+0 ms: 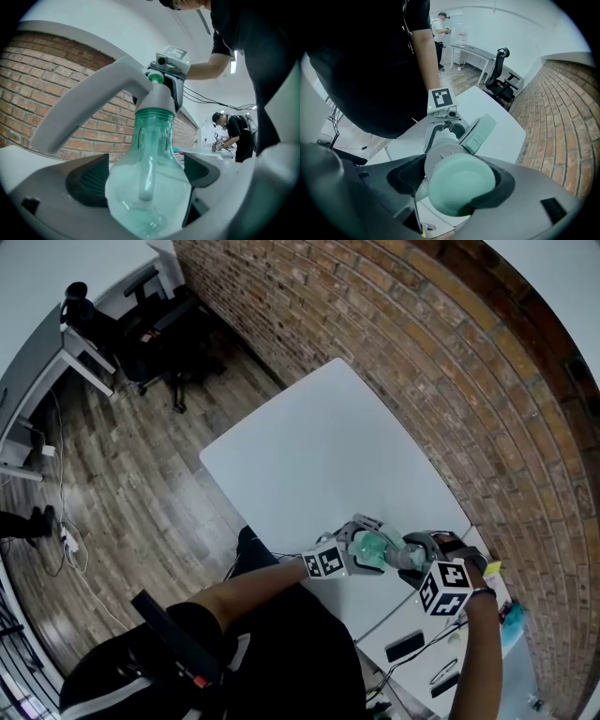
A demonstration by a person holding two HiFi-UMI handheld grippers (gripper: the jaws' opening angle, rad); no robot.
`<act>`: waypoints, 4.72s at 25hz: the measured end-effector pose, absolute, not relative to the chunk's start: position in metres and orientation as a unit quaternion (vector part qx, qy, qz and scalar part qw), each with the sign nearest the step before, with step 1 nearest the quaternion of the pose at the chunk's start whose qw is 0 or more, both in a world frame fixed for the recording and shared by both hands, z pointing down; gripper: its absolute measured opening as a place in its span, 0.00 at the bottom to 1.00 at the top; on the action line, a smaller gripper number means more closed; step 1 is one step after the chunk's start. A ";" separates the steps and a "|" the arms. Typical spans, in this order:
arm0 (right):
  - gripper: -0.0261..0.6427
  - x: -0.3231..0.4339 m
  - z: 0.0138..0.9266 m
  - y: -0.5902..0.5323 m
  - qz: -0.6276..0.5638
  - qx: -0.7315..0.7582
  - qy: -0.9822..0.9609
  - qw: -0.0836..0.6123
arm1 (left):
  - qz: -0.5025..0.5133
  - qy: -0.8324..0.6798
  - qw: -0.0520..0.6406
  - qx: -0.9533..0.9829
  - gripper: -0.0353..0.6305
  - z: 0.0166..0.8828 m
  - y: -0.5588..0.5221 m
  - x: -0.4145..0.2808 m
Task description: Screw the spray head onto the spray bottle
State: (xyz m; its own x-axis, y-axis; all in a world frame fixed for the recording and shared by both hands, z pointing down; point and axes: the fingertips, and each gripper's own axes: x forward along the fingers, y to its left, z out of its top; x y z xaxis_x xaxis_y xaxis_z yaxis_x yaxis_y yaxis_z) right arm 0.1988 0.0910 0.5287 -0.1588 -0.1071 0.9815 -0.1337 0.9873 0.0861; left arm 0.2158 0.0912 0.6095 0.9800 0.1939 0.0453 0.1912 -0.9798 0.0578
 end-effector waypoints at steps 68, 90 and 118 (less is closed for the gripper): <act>0.44 0.194 0.507 0.082 0.136 0.239 -0.742 0.611 | 0.056 0.135 -0.036 0.989 0.82 0.642 0.097 0.208; 0.46 0.199 0.519 0.082 0.179 0.247 -0.749 0.588 | 0.060 0.131 -0.040 0.989 0.82 0.647 0.099 0.208; 0.46 0.200 0.516 0.085 0.140 0.144 -0.766 0.611 | 0.055 0.129 -0.047 0.989 0.82 0.647 0.100 0.209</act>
State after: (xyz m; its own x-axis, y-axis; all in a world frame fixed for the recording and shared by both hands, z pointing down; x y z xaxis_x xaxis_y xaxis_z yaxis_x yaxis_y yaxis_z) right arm 0.2004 0.0846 0.5155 -0.2120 -0.0486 0.9761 -0.3914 0.9194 -0.0393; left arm 0.2093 0.0999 0.6474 0.9609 0.2493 0.1208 0.2596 -0.9625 -0.0783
